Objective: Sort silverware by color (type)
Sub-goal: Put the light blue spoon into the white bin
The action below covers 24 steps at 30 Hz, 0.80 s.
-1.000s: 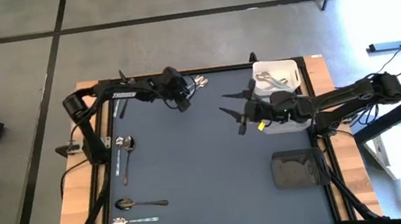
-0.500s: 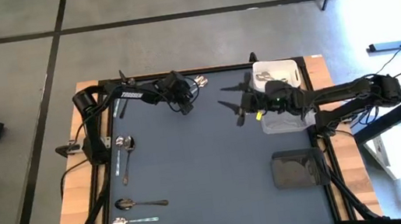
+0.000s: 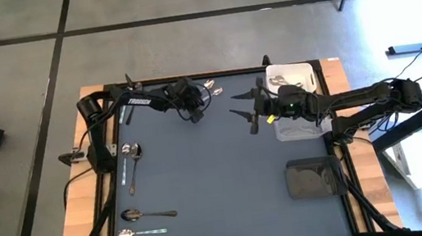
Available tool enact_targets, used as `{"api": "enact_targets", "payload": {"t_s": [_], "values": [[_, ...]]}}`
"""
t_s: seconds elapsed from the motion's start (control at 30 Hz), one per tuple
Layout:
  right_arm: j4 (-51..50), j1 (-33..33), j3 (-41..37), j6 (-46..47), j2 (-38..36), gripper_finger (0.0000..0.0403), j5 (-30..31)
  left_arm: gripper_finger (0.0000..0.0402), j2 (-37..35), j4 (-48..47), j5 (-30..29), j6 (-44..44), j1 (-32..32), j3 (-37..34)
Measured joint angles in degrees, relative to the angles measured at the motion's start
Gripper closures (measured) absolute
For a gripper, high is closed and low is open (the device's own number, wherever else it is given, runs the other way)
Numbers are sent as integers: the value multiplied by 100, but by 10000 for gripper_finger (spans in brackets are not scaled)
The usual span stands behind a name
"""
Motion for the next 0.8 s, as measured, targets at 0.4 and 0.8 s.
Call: {"api": "enact_targets", "payload": {"t_s": [0.4,0.8], "values": [[-311,0,0,735,-1,206,-143,352,-801,-423,-245,33,-704,-179],[-428,-4,2,722,109,206,-267,350,-3331,2748,112,41,-1287,-2858]]}}
